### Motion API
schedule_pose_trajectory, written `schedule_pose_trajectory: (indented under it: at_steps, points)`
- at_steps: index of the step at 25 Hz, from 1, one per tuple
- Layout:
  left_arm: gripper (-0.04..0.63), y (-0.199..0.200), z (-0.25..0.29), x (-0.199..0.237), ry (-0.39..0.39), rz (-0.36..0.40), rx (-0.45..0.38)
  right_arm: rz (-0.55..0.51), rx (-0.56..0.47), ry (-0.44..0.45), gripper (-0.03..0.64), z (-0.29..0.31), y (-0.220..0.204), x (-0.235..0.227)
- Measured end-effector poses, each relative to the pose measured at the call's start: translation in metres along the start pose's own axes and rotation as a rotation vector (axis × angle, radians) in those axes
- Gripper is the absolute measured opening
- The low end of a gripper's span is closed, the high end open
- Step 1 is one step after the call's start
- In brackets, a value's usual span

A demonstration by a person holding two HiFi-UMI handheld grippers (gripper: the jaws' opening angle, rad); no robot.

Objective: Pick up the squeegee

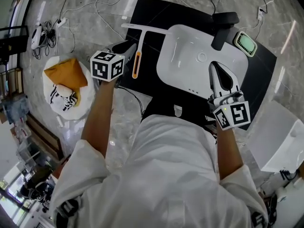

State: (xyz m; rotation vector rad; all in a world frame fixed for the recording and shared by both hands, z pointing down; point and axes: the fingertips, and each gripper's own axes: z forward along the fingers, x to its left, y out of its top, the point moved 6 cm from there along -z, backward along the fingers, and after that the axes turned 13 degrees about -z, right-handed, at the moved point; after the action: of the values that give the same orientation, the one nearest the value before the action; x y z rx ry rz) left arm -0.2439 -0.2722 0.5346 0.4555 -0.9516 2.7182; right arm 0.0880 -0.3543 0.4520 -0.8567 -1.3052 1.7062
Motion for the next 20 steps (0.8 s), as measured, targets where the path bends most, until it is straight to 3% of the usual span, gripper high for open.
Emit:
schedule_pose_trajectory:
  at_steps: [14,20]
  points:
    - [0.147,-0.007,0.061,0.022,0.005,-0.031,0.234,0.044,0.042,-0.007,0.015,0.000,-0.025,-0.012]
    - [0.147,-0.007,0.083,0.024,0.007,-0.032,0.294,0.072,0.046,-0.026,0.015,-0.002,-0.029,-0.019]
